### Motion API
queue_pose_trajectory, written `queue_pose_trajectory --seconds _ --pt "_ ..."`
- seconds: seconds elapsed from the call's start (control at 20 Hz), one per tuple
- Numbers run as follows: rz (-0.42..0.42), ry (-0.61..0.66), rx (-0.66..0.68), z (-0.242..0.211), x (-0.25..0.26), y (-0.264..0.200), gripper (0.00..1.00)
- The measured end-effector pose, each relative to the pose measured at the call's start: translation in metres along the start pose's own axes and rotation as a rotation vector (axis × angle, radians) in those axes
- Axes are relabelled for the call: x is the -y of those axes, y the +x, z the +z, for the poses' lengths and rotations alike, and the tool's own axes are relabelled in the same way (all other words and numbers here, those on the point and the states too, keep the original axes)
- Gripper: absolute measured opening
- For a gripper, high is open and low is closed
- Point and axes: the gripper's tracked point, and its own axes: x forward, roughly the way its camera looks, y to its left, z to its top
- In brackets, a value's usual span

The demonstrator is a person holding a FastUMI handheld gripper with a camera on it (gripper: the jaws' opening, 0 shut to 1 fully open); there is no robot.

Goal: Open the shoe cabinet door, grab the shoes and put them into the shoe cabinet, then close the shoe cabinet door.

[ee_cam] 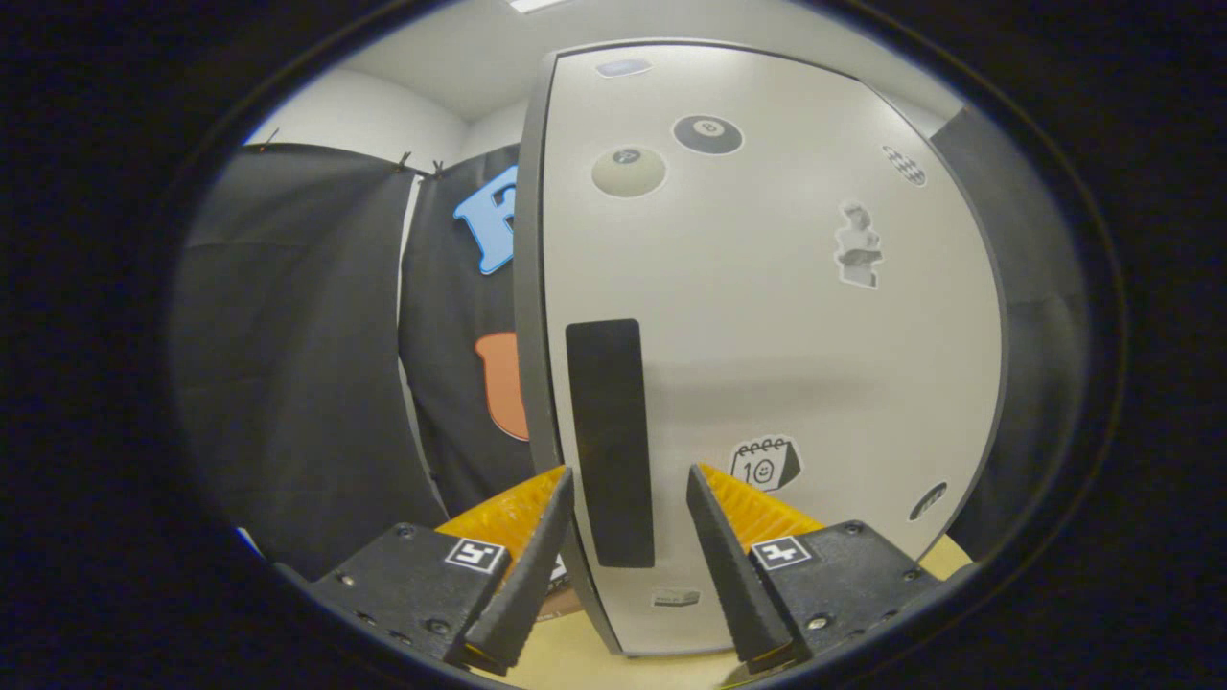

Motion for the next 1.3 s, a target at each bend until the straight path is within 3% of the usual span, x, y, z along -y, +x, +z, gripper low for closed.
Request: queue_pose_trajectory --seconds 0.05,0.1,0.2,0.3,0.65,1.1,1.3 --pt "0.006 0.009 0.006 0.0 -0.003 0.0 0.68" --pt "0.031 0.019 0.017 0.005 -0.009 0.001 0.62" --pt "0.003 -0.019 0.005 0.004 -0.005 0.0 0.39" --pt "0.001 -0.035 -0.01 0.001 -0.005 0.001 0.32" --pt "0.093 -0.032 -0.067 0.001 -0.008 -0.033 0.27" --pt "0.291 -0.028 -0.088 0.003 0.006 -0.1 0.24" --pt "0.312 -0.038 -0.085 0.005 0.018 -0.118 0.24"
